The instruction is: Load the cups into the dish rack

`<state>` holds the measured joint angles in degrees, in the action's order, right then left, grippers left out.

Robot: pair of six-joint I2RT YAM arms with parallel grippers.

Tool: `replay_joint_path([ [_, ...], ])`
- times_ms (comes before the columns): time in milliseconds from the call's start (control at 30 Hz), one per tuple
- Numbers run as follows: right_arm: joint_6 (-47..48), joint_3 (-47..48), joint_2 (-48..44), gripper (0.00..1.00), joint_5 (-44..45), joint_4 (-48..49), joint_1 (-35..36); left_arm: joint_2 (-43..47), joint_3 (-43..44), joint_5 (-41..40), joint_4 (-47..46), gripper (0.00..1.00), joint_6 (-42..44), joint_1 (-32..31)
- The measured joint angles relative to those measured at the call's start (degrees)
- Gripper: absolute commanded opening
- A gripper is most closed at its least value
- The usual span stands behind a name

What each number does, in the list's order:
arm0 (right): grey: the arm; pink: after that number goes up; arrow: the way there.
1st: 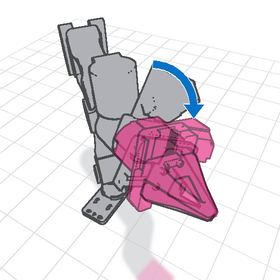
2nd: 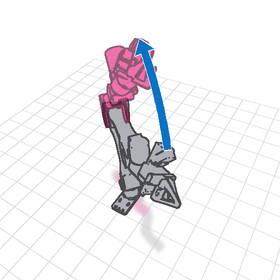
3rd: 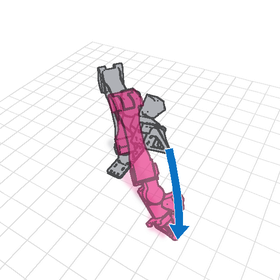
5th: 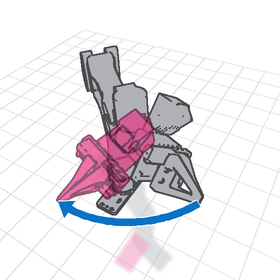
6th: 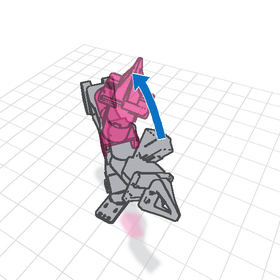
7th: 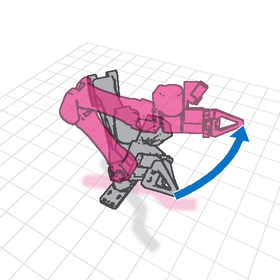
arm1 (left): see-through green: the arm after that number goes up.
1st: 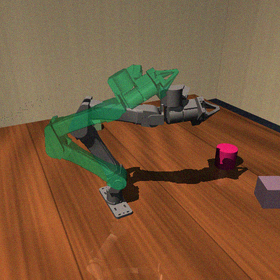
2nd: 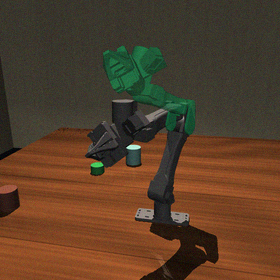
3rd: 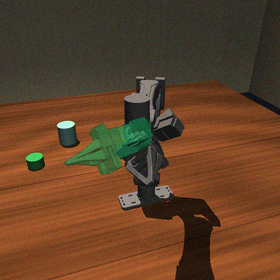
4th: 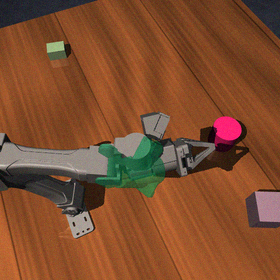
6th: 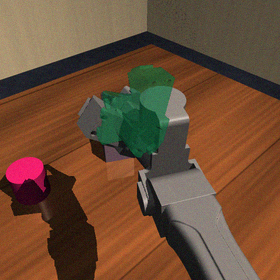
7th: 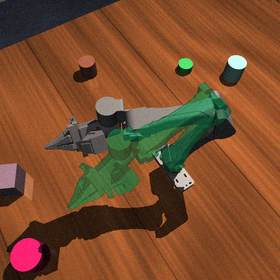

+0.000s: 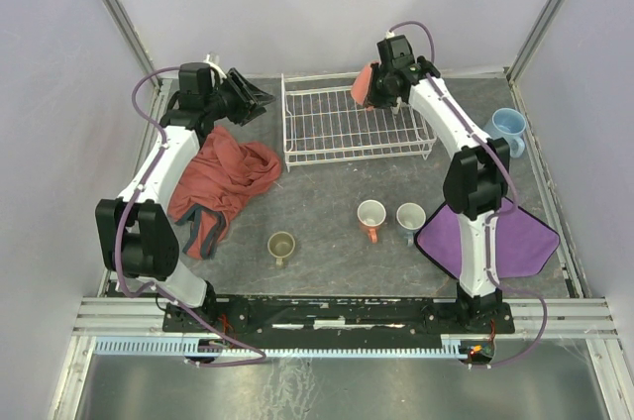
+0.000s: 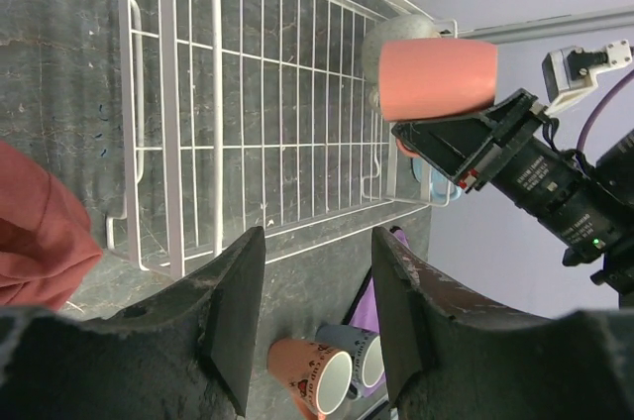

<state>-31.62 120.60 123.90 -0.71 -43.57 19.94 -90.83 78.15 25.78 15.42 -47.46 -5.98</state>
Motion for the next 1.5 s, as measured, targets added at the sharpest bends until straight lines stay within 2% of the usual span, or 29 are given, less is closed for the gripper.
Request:
replay_joint_path([
  [267, 3.6, 2.7, 4.1, 0.01, 10.7, -0.2, 1.1, 0.0, -1.2, 0.0, -0.1, 0.53, 0.9, 0.0],
  [600, 3.5, 14.0, 13.9, 0.01, 17.4, 0.2, 3.1, 0.0, -3.1, 0.0, 0.2, 0.53, 1.9, 0.8],
  [933, 3.4, 18.3, 19.3, 0.01, 21.6, -0.2, 3.9, 0.2, -3.6, 0.0, 1.3, 0.53, 3.1, 2.0],
  [1500, 1.7, 18.3, 19.6, 0.01, 22.7, 0.3, 3.0, 0.8, -4.5, 0.0, 1.3, 0.52, 3.2, 2.5],
])
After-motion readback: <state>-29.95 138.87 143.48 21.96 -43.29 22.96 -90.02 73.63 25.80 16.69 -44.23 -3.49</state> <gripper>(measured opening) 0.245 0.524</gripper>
